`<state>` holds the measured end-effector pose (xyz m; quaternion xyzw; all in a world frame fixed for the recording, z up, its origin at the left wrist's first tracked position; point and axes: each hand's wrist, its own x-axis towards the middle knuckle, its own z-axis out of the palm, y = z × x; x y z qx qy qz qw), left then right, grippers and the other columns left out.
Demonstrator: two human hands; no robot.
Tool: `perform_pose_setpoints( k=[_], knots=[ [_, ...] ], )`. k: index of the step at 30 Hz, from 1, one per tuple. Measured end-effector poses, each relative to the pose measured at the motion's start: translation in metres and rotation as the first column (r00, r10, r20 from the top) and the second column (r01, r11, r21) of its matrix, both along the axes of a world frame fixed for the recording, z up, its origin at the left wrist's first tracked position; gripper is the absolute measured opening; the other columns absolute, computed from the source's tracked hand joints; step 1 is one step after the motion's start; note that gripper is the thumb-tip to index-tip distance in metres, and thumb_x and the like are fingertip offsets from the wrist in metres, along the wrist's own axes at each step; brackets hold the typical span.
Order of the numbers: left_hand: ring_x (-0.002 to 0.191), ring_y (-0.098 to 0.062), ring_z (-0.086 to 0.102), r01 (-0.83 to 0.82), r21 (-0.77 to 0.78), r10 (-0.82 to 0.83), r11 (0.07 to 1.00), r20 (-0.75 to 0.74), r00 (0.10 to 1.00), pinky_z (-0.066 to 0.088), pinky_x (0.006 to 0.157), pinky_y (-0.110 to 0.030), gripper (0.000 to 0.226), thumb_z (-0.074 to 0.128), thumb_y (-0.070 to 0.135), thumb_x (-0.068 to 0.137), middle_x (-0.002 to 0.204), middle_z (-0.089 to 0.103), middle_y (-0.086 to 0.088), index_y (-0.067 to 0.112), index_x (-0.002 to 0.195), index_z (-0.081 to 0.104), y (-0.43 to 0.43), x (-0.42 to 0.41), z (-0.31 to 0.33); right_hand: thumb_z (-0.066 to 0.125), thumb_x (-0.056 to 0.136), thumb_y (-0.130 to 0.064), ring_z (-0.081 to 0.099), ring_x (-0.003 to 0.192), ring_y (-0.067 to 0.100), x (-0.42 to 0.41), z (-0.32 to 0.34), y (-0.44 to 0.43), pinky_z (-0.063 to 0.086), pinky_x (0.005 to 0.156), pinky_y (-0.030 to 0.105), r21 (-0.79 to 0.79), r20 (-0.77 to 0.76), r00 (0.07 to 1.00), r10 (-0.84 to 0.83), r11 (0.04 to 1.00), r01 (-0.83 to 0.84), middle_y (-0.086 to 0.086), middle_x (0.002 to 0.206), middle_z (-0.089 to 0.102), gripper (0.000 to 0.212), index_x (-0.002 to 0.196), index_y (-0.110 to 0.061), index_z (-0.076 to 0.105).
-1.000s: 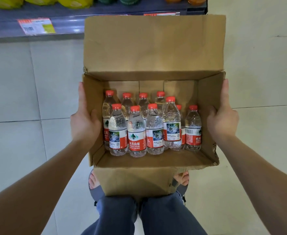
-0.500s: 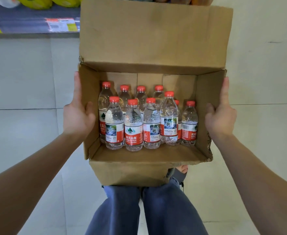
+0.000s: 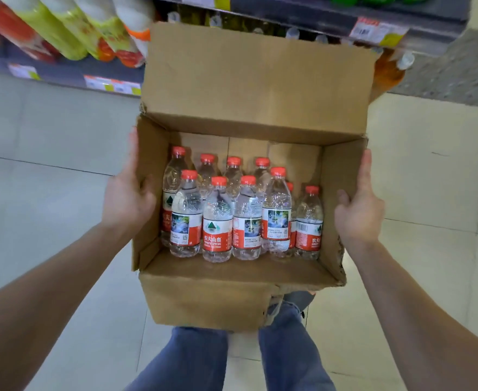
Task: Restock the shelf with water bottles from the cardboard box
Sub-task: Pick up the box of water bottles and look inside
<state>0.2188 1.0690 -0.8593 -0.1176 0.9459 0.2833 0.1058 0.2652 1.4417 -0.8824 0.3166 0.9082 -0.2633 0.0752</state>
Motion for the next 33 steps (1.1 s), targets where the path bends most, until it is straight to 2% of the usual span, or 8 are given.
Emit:
perform_pose_setpoints(
  k=[3, 6, 11, 15, 21, 28, 30, 33],
  knots=[
    [0.058, -0.031, 0.047, 0.003, -0.019, -0.004, 1.0, -0.008, 1.0, 0.039, 0.066, -0.036, 0.096, 0.052, -0.001, 0.093, 0.071, 0.063, -0.02, 0.04, 0.165, 0.004, -0.047, 0.0, 0.03, 0.053, 0.1, -0.011, 0.058, 0.058, 0.03, -0.008, 0.034, -0.045, 0.055, 0.076, 0.04, 0.013, -0.003, 1.0, 0.023, 1.0, -0.023, 0.008, 0.06, 0.056, 0.089, 0.158, -0.049, -0.002],
    [0.061, -0.029, 0.045, -0.008, -0.021, 0.007, 1.0, -0.028, 1.0, 0.039, 0.067, -0.036, 0.098, 0.054, -0.001, 0.093, 0.077, 0.066, -0.024, 0.042, 0.165, 0.002, -0.108, -0.001, 0.055, 0.053, 0.099, -0.01, 0.056, 0.056, 0.028, -0.018, 0.062, -0.104, 0.054, 0.072, 0.038, 0.018, -0.019, 0.998, 0.057, 0.998, -0.056, 0.008, 0.059, 0.056, 0.09, 0.158, -0.048, -0.002],
    [0.055, -0.029, 0.046, -0.023, -0.006, 0.023, 1.0, -0.054, 0.998, 0.042, 0.065, -0.037, 0.097, 0.054, 0.001, 0.094, 0.065, 0.061, -0.019, 0.041, 0.165, 0.001, -0.248, -0.005, 0.095, 0.054, 0.099, -0.01, 0.053, 0.051, 0.021, -0.024, 0.108, -0.239, 0.045, 0.063, 0.03, 0.037, -0.062, 0.994, 0.086, 0.996, -0.084, 0.008, 0.055, 0.054, 0.091, 0.159, -0.048, -0.002],
    [0.051, -0.03, 0.049, 0.0, -0.016, -0.001, 1.0, -0.053, 0.999, 0.044, 0.061, -0.038, 0.098, 0.054, 0.003, 0.094, 0.056, 0.056, -0.017, 0.042, 0.164, -0.002, -0.366, -0.016, 0.128, 0.056, 0.095, -0.006, 0.043, 0.048, 0.018, -0.03, 0.14, -0.353, 0.038, 0.062, 0.03, 0.085, -0.094, 0.99, 0.104, 0.992, -0.096, 0.004, 0.052, 0.048, 0.091, 0.161, -0.043, 0.004],
    [0.053, -0.034, 0.054, -0.023, -0.04, 0.021, 0.999, -0.054, 0.998, 0.05, 0.062, -0.043, 0.102, 0.055, 0.0, 0.093, 0.056, 0.056, -0.018, 0.045, 0.163, -0.004, -0.519, -0.034, 0.167, 0.055, 0.096, -0.008, 0.041, 0.05, 0.02, -0.054, 0.172, -0.509, 0.038, 0.063, 0.031, 0.07, -0.09, 0.987, 0.13, 0.99, -0.124, 0.003, 0.053, 0.046, 0.09, 0.161, -0.041, 0.002],
    [0.054, -0.034, 0.053, -0.149, -0.046, 0.148, 0.988, -0.023, 0.989, 0.038, 0.056, -0.036, 0.102, 0.053, -0.003, 0.09, 0.056, 0.054, -0.017, 0.045, 0.164, 0.0, -0.681, -0.055, 0.196, 0.051, 0.099, -0.009, 0.053, 0.054, 0.022, -0.117, 0.204, -0.673, 0.044, 0.065, 0.03, -0.014, -0.043, 0.979, 0.198, 0.98, -0.199, 0.009, 0.059, 0.054, 0.091, 0.157, -0.052, -0.005],
    [0.055, -0.034, 0.052, -0.177, -0.057, 0.176, 0.983, -0.02, 0.984, 0.04, 0.06, -0.037, 0.1, 0.052, -0.002, 0.092, 0.058, 0.054, -0.018, 0.045, 0.164, 0.0, -0.726, -0.067, 0.198, 0.051, 0.099, -0.008, 0.052, 0.054, 0.019, -0.134, 0.203, -0.721, 0.043, 0.065, 0.029, -0.023, -0.037, 0.977, 0.21, 0.977, -0.211, 0.008, 0.06, 0.055, 0.092, 0.156, -0.052, -0.005],
    [0.059, -0.039, 0.055, -0.217, -0.068, 0.215, 0.974, -0.039, 0.976, 0.05, 0.064, -0.044, 0.101, 0.052, 0.0, 0.093, 0.061, 0.057, -0.02, 0.049, 0.162, -0.003, -0.795, -0.083, 0.196, 0.051, 0.098, -0.009, 0.054, 0.055, 0.026, -0.157, 0.198, -0.795, 0.05, 0.067, 0.034, -0.06, -0.034, 0.978, 0.206, 0.976, -0.208, 0.01, 0.059, 0.055, 0.092, 0.156, -0.054, -0.004]
  ],
)
